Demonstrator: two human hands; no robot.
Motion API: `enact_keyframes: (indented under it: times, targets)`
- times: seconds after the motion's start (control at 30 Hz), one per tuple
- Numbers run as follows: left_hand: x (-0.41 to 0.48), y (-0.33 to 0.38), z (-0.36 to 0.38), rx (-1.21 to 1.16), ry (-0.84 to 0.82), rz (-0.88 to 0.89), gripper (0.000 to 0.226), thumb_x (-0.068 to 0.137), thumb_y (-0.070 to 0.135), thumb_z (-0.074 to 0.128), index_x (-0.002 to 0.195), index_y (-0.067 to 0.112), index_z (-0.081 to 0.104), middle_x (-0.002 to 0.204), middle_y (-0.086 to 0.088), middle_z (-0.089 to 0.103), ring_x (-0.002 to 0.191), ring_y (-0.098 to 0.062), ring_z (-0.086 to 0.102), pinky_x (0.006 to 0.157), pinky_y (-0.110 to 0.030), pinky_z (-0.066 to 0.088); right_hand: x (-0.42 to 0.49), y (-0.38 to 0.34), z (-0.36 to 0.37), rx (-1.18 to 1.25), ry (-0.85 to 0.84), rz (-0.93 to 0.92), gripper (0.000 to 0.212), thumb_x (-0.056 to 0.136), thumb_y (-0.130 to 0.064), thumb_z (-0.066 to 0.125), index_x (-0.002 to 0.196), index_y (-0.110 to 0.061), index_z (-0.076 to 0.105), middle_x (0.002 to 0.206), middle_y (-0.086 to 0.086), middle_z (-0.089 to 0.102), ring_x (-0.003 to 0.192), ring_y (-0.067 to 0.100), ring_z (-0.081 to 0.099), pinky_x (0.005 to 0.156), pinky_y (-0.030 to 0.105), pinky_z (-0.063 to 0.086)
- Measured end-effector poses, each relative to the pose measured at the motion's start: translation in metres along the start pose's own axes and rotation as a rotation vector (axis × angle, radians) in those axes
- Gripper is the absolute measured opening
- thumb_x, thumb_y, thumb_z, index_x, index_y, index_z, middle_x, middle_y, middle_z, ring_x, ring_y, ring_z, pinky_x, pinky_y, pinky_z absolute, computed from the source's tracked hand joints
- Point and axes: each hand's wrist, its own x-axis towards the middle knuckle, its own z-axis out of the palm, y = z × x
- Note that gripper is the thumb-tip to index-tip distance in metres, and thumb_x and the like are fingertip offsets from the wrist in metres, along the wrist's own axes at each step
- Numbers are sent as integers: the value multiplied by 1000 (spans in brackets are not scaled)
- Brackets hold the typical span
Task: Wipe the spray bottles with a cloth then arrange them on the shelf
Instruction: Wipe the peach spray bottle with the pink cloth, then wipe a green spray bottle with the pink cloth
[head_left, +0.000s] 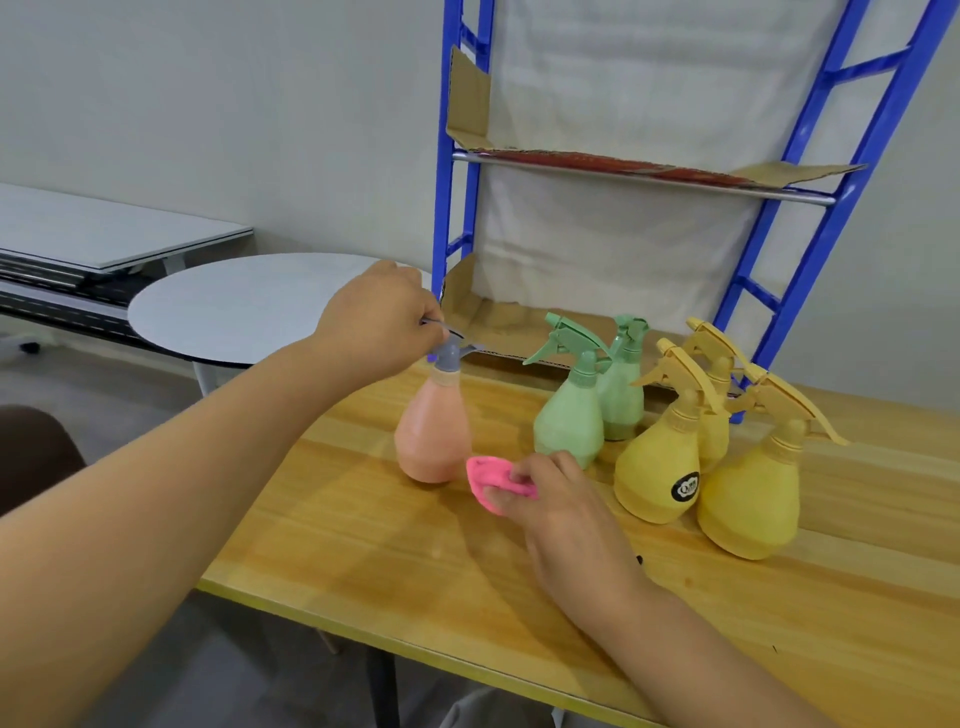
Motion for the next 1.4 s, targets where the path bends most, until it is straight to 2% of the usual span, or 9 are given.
enact_keyframes:
  times: [0.27,0.4,0.57,0.7,0.87,0.97,1.13,1.27,1.4]
  targets:
    - [30,-51,6,72,63,-167,23,87,25,55,96,16,73,89,-5,51,102,-27,46,68,-32,32,21,7,9,46,18,40,59,58,1,83,107,-28,70,91,-3,60,81,15,53,61,18,39]
    - [41,-70,17,112,84,-198,25,89,25,54,100,14,73,88,-8,52,102,-29,45,68,-33,34,28,13,15,55,-2,57,60,61,1,82,111,-28,67,97,-3,60,84,15,54,59,22,50]
    - [45,-83,24,82,91,-248,27,90,25,51,102,13,72,85,-3,44,103,-31,43,68,-33,35,32,20,17,82,4,85,59,61,3,82,111,-26,68,97,-1,62,85,16,54,60,22,50]
    - [44,-84,22,160,71,-235,27,90,22,50,106,13,71,91,-10,55,103,-33,43,72,-34,37,31,20,18,102,16,83,57,62,4,81,111,-23,69,95,0,61,85,18,55,58,25,52]
    - [42,-43,18,208,134,-66,36,87,28,58,122,18,61,113,-12,60,111,-31,44,89,-38,36,28,19,12,124,61,89,56,61,3,82,109,-24,70,96,0,62,85,20,57,55,29,53]
    - [43,5,22,46,3,109,40,88,33,55,127,22,55,115,-8,59,114,-27,43,93,-37,37,23,21,3,99,90,82,58,59,6,81,108,-22,70,95,0,62,83,20,58,55,26,50]
    - [51,66,39,78,-142,284,55,92,33,49,143,19,34,140,-6,45,129,-26,35,103,-38,32,4,29,-12,110,155,96,57,61,10,77,111,-16,67,90,2,61,80,23,57,61,31,52]
    - [52,84,48,12,-232,237,44,93,31,48,134,17,46,124,-12,54,120,-30,43,99,-42,38,-17,38,-25,151,153,166,52,64,4,76,113,-11,66,97,3,60,87,19,57,76,14,41]
    - [41,86,51,-40,-160,229,25,95,25,45,106,12,63,101,-8,56,104,-28,49,85,-34,40,-38,44,-37,183,140,217,44,72,2,73,114,-9,66,107,1,58,96,14,58,80,18,48]
